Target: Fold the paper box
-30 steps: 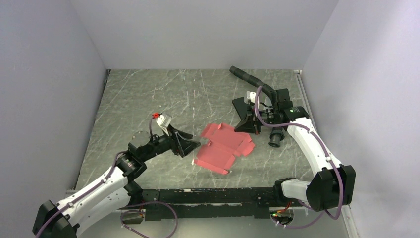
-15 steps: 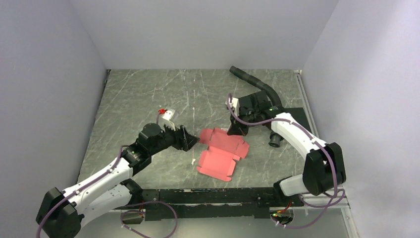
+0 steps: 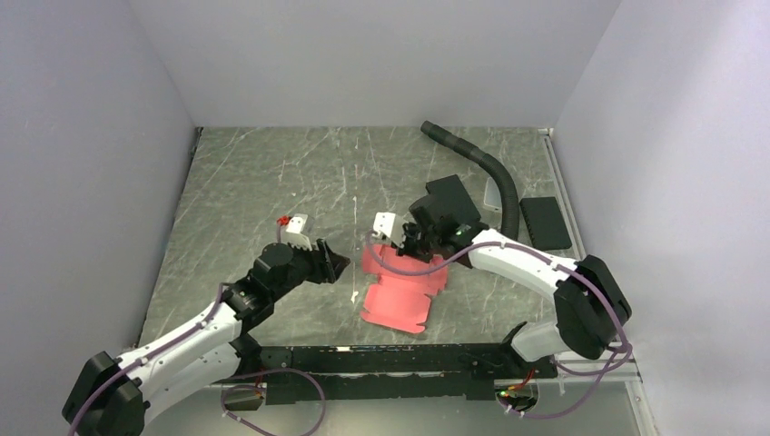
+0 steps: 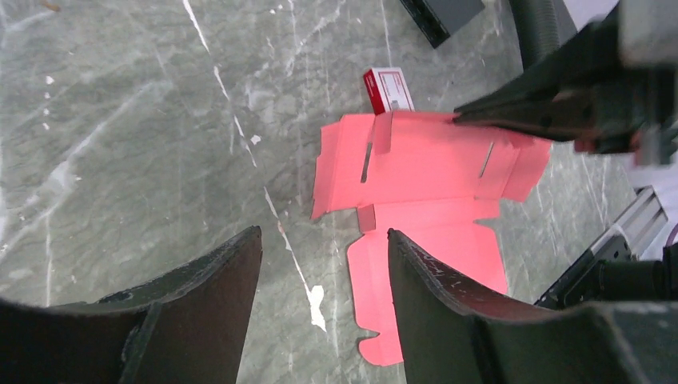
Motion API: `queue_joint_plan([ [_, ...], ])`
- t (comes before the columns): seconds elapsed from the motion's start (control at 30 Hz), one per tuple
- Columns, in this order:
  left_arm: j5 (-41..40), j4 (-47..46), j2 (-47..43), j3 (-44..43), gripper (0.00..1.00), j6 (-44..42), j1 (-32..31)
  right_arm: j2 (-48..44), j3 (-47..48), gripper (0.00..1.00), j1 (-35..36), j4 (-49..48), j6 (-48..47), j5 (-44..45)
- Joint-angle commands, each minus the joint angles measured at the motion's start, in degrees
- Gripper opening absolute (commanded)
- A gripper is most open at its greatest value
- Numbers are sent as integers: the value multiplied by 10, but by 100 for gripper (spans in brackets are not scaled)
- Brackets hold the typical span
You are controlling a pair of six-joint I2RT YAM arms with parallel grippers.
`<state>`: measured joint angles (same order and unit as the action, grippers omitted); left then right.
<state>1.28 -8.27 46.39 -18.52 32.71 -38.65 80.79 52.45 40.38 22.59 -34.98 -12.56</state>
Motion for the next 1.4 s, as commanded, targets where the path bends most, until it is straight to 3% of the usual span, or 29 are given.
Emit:
queue_joint_plan([
  [0.0,-50,-13,-31,7,64,22,3,-12,-50,0,44,-102,-33,157],
  [0.27,-36,-48,-5,17,72,11,6,-36,-82,0,62,-158,-27,185],
  [0.6,2,-109,90,-12,74,-29,39,-65,-87,0,76,-180,-30,209],
  [0.93,140,-293,210,-9,75,-140,76,-65,-91,0,118,-189,-47,231],
  [1.1,179,-303,267,-39,74,-155,76,-67,-94,0,121,-193,-49,231],
  [1.17,184,-302,285,-49,73,-153,76,-65,-95,0,122,-193,-49,231],
  [1.37,200,-281,329,-79,57,-143,76,-64,-95,0,125,-193,-47,228],
])
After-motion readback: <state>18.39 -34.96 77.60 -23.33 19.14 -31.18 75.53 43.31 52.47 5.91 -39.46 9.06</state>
